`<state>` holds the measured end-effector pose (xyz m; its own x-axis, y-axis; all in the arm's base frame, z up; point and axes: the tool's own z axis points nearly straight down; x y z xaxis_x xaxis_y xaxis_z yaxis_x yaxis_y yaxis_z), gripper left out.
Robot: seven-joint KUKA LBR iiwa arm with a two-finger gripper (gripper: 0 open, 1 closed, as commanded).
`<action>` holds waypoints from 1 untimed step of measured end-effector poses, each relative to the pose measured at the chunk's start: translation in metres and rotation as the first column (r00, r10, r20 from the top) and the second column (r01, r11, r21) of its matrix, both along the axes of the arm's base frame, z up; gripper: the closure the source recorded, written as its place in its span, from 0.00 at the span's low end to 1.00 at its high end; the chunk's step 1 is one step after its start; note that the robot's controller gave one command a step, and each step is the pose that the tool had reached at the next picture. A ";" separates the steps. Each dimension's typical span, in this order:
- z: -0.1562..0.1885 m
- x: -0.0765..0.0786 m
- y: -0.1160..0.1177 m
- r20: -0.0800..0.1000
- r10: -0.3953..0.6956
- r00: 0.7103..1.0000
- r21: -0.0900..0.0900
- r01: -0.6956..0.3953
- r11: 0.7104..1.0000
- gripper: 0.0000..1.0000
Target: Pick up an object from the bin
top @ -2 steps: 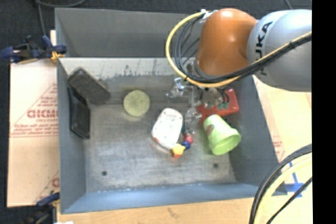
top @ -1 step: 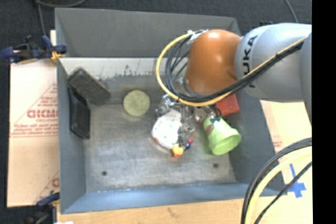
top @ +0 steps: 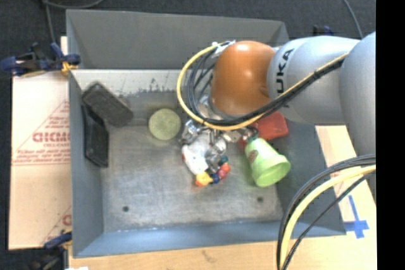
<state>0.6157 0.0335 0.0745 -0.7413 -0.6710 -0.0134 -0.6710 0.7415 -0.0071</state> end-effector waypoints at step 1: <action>0.000 0.000 0.000 0.000 -0.001 1.000 0.000 0.001 1.000 1.00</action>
Offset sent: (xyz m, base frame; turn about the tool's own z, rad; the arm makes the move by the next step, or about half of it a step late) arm 0.0008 -0.0054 0.1703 -0.0540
